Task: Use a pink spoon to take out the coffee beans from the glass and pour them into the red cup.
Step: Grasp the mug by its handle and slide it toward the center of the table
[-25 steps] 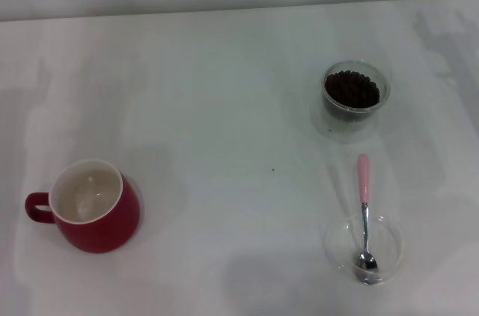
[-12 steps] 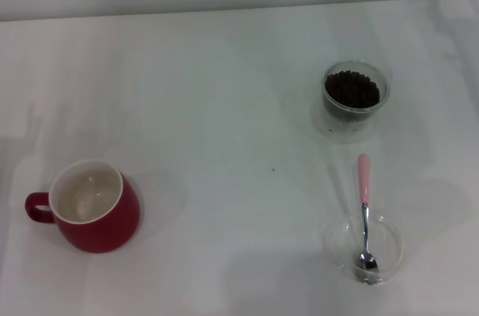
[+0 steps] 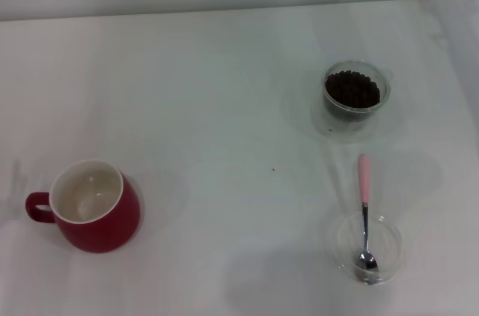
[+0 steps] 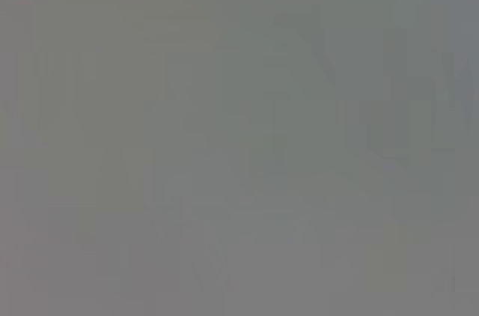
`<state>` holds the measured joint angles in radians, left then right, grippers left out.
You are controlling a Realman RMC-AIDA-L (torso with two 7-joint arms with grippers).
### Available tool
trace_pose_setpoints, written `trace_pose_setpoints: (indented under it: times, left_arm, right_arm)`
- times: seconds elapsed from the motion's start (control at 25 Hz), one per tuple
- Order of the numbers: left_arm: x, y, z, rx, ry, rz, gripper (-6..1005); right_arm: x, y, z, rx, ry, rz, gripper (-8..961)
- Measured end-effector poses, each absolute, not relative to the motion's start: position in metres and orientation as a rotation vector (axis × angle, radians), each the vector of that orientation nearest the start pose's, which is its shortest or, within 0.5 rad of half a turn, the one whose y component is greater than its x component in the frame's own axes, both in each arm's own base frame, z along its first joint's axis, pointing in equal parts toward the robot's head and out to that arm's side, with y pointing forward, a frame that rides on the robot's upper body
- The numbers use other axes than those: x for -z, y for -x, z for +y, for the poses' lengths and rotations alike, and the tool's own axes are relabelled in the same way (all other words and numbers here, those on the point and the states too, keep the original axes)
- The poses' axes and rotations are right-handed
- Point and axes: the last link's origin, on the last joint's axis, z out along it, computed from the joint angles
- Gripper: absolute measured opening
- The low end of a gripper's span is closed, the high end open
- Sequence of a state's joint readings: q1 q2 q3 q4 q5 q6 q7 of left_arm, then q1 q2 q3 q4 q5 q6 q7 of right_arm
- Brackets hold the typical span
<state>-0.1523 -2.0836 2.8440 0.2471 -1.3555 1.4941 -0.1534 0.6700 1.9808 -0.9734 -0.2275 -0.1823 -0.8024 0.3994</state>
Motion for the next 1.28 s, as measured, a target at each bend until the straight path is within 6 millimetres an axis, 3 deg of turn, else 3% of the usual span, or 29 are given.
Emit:
trace_pose_setpoints:
  times: [0.4,0.76,0.88,1.28]
  left_arm:
    - [0.036,0.354,0.164,0.793,1.618,-0.585,796]
    - [0.031,0.366,0.107,0.738,1.607,-0.61,795]
    - [0.03,0.368,0.106,0.727,1.63,-0.6,795]
    - [0.032,0.375,0.128,0.706,1.789,-0.591,795]
  right_arm:
    - [-0.114,-0.305,0.452,-0.802,1.267,0.643,871]
    - [-0.124,-0.298,0.457,-0.835,1.238,0.621,871]
    - [-0.125,-0.296,0.458,-0.843,1.231,0.622,871]
    - [-0.119,-0.301,0.454,-0.834,1.231,0.641,871]
